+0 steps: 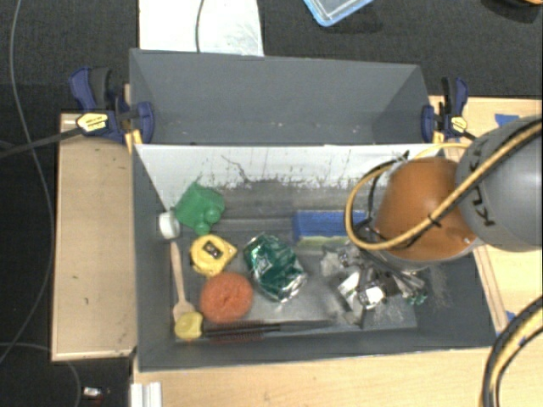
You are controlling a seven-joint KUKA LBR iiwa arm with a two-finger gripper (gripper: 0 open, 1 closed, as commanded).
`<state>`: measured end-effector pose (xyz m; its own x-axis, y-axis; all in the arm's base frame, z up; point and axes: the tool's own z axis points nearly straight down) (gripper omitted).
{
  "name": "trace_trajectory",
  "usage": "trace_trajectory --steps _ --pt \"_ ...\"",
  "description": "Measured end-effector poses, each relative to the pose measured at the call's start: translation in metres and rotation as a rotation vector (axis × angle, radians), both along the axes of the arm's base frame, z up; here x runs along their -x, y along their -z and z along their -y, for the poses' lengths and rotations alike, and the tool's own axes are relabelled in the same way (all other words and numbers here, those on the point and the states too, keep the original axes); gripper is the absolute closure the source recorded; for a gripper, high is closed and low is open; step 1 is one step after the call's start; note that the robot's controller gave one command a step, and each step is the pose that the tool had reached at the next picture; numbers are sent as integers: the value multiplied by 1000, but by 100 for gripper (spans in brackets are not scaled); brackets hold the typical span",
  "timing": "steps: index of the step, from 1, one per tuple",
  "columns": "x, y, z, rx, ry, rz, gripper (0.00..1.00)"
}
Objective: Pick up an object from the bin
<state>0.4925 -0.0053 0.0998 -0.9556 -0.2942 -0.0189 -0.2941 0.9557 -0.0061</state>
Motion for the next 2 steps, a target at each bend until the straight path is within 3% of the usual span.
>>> trace_trajectory --steps 1,2 --pt "1 24 -19 -2 233 -11 0" --pt "-15 -26 54 0 -18 2 0"
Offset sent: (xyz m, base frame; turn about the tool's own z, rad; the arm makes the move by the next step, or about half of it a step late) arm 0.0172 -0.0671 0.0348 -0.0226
